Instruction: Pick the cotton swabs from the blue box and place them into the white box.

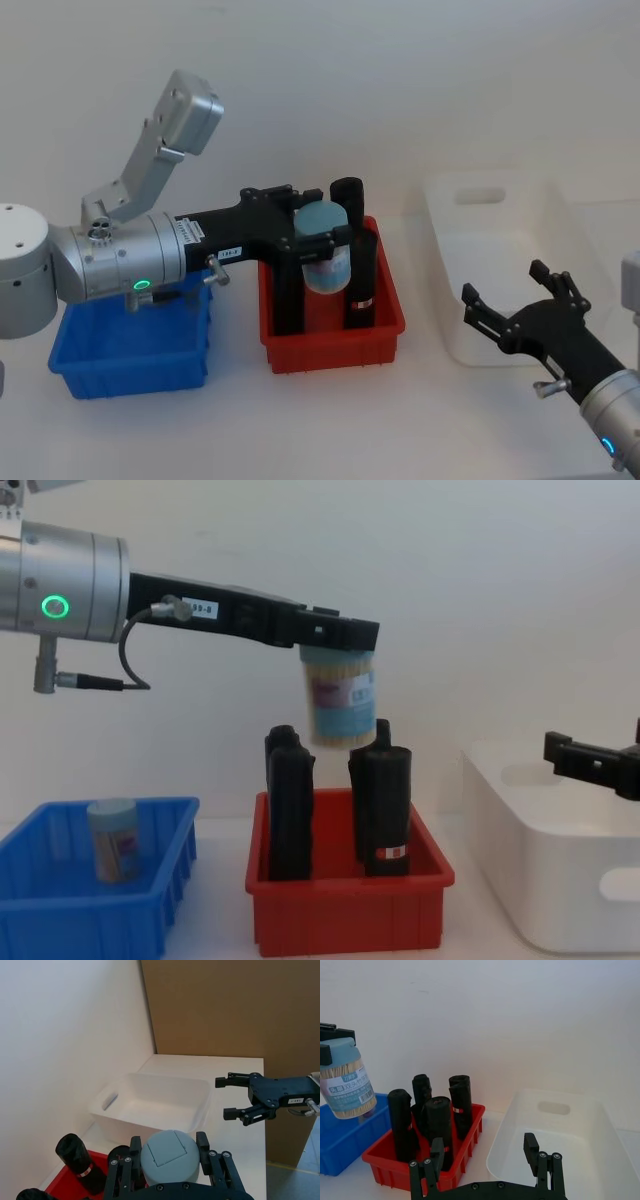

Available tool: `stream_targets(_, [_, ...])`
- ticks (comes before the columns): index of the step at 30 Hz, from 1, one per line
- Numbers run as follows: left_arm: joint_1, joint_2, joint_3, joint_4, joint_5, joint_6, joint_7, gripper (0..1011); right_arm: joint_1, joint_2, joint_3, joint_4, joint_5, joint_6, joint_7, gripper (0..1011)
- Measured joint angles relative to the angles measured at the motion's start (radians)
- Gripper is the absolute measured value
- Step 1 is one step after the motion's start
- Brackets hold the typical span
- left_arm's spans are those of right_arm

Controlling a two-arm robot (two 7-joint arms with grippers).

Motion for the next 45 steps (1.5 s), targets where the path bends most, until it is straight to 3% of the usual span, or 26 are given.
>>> stream_targets(15, [-0.013, -0.009, 0.008, 0.005, -0.003, 0.007, -0.03, 670, 0.026, 0.003, -0.011, 0.0, -0.04, 0.015, 0.118, 1002])
stream_targets(32, [-0.017, -0.012, 0.011, 0.006, -0.004, 0.009, -0.039, 670, 0.103, -0.021, -0.047, 0.024, -0.12, 0.026, 0.338, 1002])
stream_targets(45, [-0.019, -0.013, 0.011, 0.006, -0.004, 0.009, -0.042, 670, 0.17, -0.057, -0.065, 0.077, -0.168, 0.03, 0.39, 1002])
